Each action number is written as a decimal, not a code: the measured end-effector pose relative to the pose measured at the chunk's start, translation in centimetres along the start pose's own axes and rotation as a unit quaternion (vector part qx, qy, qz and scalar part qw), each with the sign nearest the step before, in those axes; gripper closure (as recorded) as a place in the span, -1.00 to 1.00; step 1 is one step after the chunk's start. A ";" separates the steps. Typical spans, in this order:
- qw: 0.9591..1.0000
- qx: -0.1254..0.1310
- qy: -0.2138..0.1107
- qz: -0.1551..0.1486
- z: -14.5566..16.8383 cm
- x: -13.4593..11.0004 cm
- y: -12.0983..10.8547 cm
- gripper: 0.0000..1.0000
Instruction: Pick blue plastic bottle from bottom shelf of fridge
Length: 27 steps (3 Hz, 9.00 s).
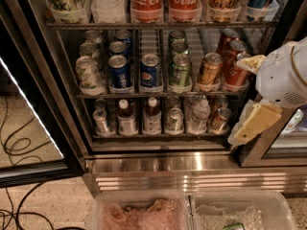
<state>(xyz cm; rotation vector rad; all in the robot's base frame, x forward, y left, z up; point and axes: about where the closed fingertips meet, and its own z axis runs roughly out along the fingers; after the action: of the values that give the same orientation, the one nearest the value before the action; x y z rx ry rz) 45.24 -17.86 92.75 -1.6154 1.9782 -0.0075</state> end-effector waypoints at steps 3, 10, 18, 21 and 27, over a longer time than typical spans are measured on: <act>0.999 0.009 -0.048 0.004 2.4 -1.6 -0.4 -1.00; 0.969 -0.011 -0.225 0.104 20.3 -6.6 3.4 -1.00; 0.980 -0.009 -0.169 0.102 28.5 -5.2 2.1 -1.00; 0.975 0.010 -0.194 0.108 32.8 -6.1 0.7 -1.00; 0.977 0.020 -0.166 0.133 37.5 -6.9 -1.7 -1.00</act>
Offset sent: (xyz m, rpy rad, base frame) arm 0.0076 0.0048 0.0074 0.0195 -0.0391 0.0013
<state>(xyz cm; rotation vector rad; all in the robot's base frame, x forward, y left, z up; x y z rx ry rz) 63.69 0.89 65.15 -1.2230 1.8984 0.3042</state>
